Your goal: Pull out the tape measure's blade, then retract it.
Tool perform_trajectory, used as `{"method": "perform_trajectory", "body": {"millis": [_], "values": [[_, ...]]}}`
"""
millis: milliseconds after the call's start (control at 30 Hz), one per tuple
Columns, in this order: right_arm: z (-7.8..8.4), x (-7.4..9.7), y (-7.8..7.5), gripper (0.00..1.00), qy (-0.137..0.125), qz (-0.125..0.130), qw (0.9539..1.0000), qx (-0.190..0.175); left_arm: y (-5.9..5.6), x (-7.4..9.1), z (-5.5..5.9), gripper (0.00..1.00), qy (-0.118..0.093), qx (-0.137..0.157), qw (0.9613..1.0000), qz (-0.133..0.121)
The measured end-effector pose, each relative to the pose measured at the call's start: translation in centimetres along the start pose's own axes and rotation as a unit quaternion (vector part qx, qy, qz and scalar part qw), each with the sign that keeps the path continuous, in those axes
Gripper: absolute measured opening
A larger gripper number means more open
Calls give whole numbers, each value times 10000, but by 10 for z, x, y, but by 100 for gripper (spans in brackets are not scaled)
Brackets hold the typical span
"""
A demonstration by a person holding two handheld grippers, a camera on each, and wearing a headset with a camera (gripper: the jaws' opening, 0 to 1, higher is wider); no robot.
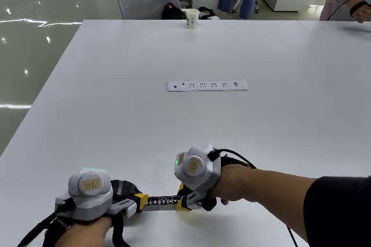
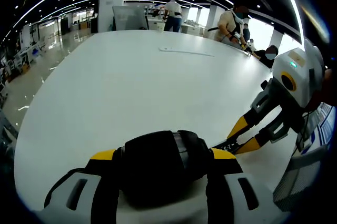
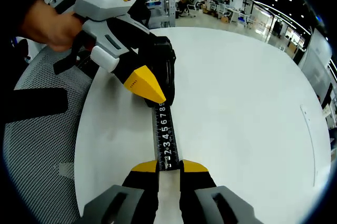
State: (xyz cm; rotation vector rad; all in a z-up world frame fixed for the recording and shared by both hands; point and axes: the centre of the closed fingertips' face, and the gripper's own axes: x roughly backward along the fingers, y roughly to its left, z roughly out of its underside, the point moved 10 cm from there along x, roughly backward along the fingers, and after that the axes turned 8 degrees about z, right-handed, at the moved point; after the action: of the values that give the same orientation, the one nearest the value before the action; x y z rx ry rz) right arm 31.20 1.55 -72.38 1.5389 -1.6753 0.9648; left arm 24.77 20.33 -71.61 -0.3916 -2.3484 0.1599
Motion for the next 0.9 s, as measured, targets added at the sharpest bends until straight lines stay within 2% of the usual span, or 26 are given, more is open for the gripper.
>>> {"method": "perform_trajectory", "body": {"millis": [533, 900], "values": [[-5, -3, 1, 12, -23, 9, 10000, -69, -1, 0, 0, 62, 5, -5, 10000, 8], [-7, -5, 1, 12, -33, -58, 9999, 83, -1, 0, 1, 63, -2, 2, 10000, 12]]}}
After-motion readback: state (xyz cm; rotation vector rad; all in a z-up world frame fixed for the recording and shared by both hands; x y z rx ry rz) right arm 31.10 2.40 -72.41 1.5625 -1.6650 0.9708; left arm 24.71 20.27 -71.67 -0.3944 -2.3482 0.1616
